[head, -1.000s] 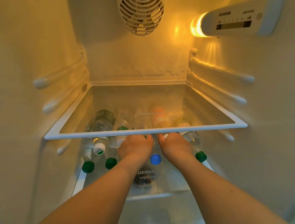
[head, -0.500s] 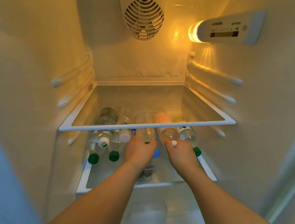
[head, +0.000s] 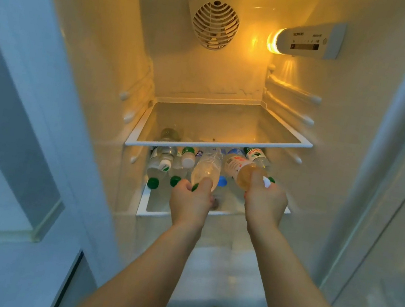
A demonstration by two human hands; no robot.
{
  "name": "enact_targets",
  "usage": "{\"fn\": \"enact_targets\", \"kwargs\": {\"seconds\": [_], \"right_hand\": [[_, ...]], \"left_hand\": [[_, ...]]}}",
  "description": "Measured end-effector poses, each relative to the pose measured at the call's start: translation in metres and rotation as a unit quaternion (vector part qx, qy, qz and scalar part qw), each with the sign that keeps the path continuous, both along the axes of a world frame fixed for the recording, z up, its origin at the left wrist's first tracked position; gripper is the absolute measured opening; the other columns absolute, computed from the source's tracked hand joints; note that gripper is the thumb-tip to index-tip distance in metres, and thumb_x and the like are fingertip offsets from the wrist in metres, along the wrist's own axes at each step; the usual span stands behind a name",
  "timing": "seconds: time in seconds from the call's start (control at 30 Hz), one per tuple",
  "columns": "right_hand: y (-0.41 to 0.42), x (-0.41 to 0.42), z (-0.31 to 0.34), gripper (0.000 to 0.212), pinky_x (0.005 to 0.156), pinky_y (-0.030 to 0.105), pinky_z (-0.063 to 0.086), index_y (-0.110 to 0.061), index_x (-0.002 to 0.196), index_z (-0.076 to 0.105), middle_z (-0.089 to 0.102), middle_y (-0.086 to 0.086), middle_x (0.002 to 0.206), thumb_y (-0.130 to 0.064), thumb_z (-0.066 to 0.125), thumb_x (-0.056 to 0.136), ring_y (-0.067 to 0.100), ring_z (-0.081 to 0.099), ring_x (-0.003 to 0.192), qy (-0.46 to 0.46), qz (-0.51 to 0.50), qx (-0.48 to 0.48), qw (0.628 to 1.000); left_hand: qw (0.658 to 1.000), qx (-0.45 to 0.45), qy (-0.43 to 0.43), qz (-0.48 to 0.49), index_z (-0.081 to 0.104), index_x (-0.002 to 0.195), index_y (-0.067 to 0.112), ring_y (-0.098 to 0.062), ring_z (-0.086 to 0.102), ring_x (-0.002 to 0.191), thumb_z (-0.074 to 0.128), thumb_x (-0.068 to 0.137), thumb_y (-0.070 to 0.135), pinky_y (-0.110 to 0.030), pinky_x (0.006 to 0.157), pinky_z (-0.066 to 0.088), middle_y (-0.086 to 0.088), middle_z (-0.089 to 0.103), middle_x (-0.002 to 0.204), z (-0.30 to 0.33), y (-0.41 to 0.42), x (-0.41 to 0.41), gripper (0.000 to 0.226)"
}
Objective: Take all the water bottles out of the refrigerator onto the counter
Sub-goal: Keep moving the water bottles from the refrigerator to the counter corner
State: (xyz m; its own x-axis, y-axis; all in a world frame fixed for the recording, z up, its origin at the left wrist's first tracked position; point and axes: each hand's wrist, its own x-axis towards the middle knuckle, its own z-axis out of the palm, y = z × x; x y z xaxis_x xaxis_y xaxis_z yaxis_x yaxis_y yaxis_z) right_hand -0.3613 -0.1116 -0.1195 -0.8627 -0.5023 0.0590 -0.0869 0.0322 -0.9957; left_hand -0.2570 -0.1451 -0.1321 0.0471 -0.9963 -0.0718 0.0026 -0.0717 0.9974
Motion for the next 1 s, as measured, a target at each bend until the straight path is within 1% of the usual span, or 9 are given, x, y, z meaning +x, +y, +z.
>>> {"fn": "enact_targets", "kwargs": {"seconds": [0.1, 0.17, 0.23, 0.33, 0.43, 0.53, 0.67, 0.83, 1.0], "right_hand": [[0.032, 0.014, 0.004, 0.038, 0.054, 0.029, 0.036, -0.007, 0.075, 0.065, 0.061, 0.008, 0.071, -0.039, 0.048, 0.090, 0.025, 0.053, 0.069, 0.032, -0.013, -0.001, 0.999], [0.058, 0.029, 0.009, 0.037, 0.051, 0.027, 0.036, -0.008, 0.068, 0.059, 0.055, 0.005, 0.065, -0.036, 0.048, 0.090, 0.021, 0.048, 0.063, 0.068, -0.014, -0.008, 0.998], [0.073, 0.033, 0.012, 0.034, 0.049, 0.025, 0.034, -0.008, 0.070, 0.055, 0.050, 0.003, 0.063, -0.034, 0.049, 0.091, 0.015, 0.045, 0.057, 0.097, -0.024, -0.006, 0.995], [0.101, 0.052, 0.012, 0.037, 0.048, 0.028, 0.030, -0.006, 0.069, 0.054, 0.048, 0.003, 0.059, -0.036, 0.051, 0.091, 0.021, 0.045, 0.058, 0.128, -0.025, 0.022, 0.991], [0.126, 0.068, 0.012, 0.038, 0.048, 0.030, 0.028, -0.008, 0.064, 0.048, 0.040, 0.004, 0.056, -0.037, 0.052, 0.089, 0.025, 0.037, 0.056, 0.162, -0.010, 0.063, 0.985], [0.147, 0.085, 0.019, 0.039, 0.049, 0.030, 0.029, -0.010, 0.056, 0.043, 0.040, 0.006, 0.056, -0.035, 0.055, 0.084, 0.025, 0.039, 0.054, 0.191, -0.005, 0.110, 0.975], [0.168, 0.117, 0.021, 0.036, 0.058, 0.029, 0.035, -0.009, 0.063, 0.054, 0.051, 0.008, 0.062, -0.039, 0.056, 0.081, 0.034, 0.051, 0.068, 0.214, 0.040, 0.143, 0.965], [0.184, 0.178, 0.007, 0.034, 0.051, 0.027, 0.027, -0.013, 0.059, 0.046, 0.044, 0.003, 0.060, -0.038, 0.055, 0.080, 0.031, 0.047, 0.066, 0.260, 0.127, 0.195, 0.937], [0.194, 0.250, -0.017, 0.038, 0.048, 0.026, 0.024, -0.013, 0.056, 0.038, 0.040, 0.003, 0.057, -0.038, 0.056, 0.078, 0.027, 0.043, 0.058, 0.305, 0.252, 0.238, 0.887]], "left_hand": [[1.000, 0.000, 0.003, 0.018, 0.045, 0.074, 0.019, -0.030, 0.070, 0.080, 0.060, 0.080, 0.031, -0.048, 0.077, 0.058, -0.009, 0.065, 0.078, 0.012, 0.027, 0.021, 0.020], [1.000, -0.016, -0.003, 0.027, 0.048, 0.077, 0.019, -0.028, 0.070, 0.075, 0.059, 0.082, 0.030, -0.047, 0.074, 0.059, -0.013, 0.066, 0.085, 0.019, 0.047, 0.042, 0.017], [0.998, -0.042, -0.026, 0.028, 0.048, 0.077, 0.024, -0.026, 0.070, 0.074, 0.058, 0.082, 0.032, -0.046, 0.073, 0.060, -0.011, 0.066, 0.086, 0.025, 0.058, 0.056, 0.014], [0.985, -0.107, -0.129, 0.037, 0.050, 0.081, 0.022, -0.026, 0.066, 0.075, 0.053, 0.079, 0.039, -0.044, 0.066, 0.056, -0.003, 0.064, 0.080, 0.030, 0.083, 0.091, 0.017], [0.953, -0.179, -0.241, 0.045, 0.047, 0.082, 0.017, -0.021, 0.053, 0.066, 0.052, 0.088, 0.032, -0.030, 0.050, 0.034, 0.001, 0.055, 0.070, 0.037, 0.108, 0.121, 0.017], [0.918, -0.227, -0.323, 0.033, 0.050, 0.106, 0.012, -0.017, 0.049, 0.061, 0.052, 0.093, 0.033, -0.028, 0.048, 0.028, 0.005, 0.050, 0.066, 0.040, 0.131, 0.148, 0.025], [0.889, -0.206, -0.408, 0.017, 0.045, 0.097, 0.013, -0.020, 0.050, 0.066, 0.052, 0.094, 0.036, -0.028, 0.047, 0.030, 0.000, 0.051, 0.075, 0.032, 0.161, 0.187, 0.025], [0.884, -0.138, -0.447, 0.006, 0.043, 0.092, 0.014, -0.023, 0.051, 0.070, 0.054, 0.093, 0.036, -0.030, 0.052, 0.033, -0.002, 0.051, 0.080, 0.014, 0.197, 0.243, 0.025], [0.889, -0.061, -0.452, 0.046, 0.046, 0.095, 0.015, -0.023, 0.055, 0.073, 0.054, 0.093, 0.039, -0.031, 0.055, 0.036, 0.001, 0.053, 0.080, -0.009, 0.244, 0.312, 0.025]]}}
